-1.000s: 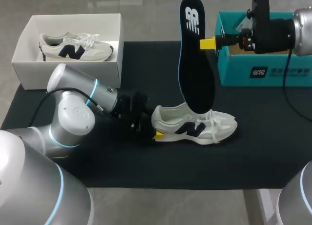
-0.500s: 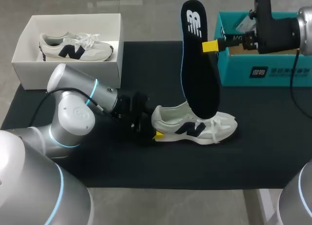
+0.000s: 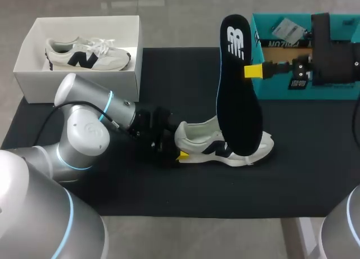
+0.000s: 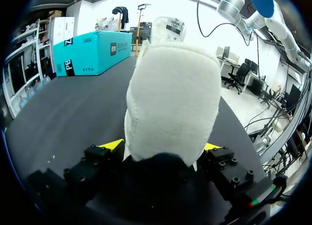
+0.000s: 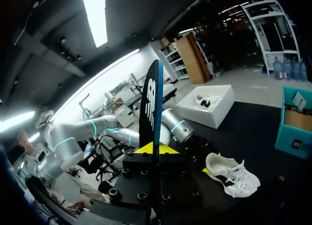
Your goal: Take the shoe out of the shoebox, open the shoe tongue, remove and reinsert the insole, then place the shoe into the shoebox
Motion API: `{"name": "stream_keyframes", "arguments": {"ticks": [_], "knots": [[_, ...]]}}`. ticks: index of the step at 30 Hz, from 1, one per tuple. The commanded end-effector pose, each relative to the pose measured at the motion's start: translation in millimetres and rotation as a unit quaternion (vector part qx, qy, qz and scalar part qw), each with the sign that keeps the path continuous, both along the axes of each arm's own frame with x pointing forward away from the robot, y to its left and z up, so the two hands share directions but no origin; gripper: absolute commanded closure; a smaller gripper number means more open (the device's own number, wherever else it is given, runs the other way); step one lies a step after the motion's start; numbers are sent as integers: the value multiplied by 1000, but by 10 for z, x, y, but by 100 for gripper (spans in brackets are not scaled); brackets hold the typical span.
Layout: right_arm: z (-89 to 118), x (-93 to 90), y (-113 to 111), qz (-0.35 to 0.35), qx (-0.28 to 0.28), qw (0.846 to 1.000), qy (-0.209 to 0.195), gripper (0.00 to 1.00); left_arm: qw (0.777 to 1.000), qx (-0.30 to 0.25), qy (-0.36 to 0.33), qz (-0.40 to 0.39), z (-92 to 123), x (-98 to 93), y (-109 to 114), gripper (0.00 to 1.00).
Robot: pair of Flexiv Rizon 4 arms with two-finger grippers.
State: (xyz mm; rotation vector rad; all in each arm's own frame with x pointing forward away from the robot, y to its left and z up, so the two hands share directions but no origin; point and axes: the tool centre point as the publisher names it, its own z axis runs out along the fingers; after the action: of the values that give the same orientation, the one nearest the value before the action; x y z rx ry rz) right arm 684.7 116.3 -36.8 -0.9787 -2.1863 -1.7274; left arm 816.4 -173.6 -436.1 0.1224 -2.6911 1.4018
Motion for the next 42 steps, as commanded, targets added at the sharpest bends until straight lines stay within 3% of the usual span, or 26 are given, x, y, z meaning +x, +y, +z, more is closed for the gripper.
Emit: {"name": "stream_keyframes", "arguments": {"ticks": [1,18,42], "knots": [[-5,-163,-11,-27,-6,999,-22,100,1000,1,0,0,-39,9,-12,100],[5,-299,-2,-36,-7,999,-28,100,1000,1,0,0,-39,9,-12,100],[5,-299,-2,-36,-7,999,-28,100,1000,1,0,0,-39,9,-12,100]]}}
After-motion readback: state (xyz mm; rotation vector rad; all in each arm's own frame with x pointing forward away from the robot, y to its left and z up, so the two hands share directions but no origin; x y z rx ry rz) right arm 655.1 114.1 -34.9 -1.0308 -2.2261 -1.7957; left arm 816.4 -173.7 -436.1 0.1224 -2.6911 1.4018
